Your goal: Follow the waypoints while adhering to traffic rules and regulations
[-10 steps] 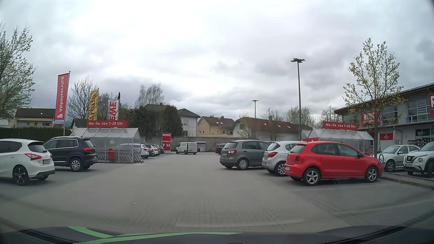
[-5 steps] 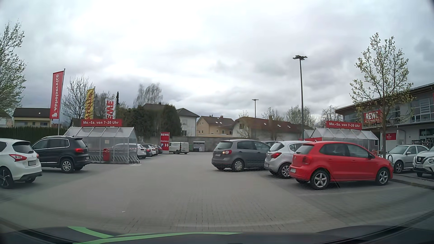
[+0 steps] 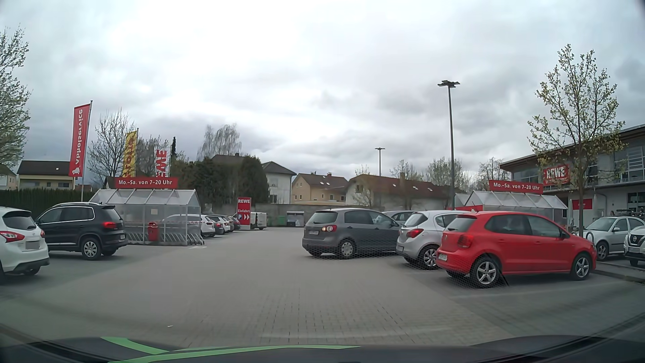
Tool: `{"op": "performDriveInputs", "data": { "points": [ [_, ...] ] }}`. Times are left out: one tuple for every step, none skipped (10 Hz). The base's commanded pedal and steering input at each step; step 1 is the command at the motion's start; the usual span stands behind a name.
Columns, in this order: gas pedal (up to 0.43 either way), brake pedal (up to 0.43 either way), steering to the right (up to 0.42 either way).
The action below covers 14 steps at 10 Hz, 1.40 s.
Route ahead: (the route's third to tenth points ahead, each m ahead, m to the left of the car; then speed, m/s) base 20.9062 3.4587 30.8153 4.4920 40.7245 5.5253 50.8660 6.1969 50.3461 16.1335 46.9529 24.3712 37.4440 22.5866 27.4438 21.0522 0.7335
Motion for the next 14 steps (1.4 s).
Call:
{"op": "performDriveInputs", "data": {
  "points": [
    [0.0,0.22,-0.003],
    [0.0,0.207,-0.003],
    [0.0,0.195,-0.003],
    [0.0,0.189,-0.003],
    [0.0,0.183,-0.003],
    [0.0,0.177,-0.003],
    [0.0,0.177,-0.003],
    [0.0,0.177,-0.003],
    [0.0,0.177,-0.003],
    [0.0,0.183,-0.003],
    [0.0,0.189,-0.003],
    [0.0,0.201,-0.003],
    [0.0,0.201,-0.003],
    [0.0,0.207,-0.003]
  ]
}}
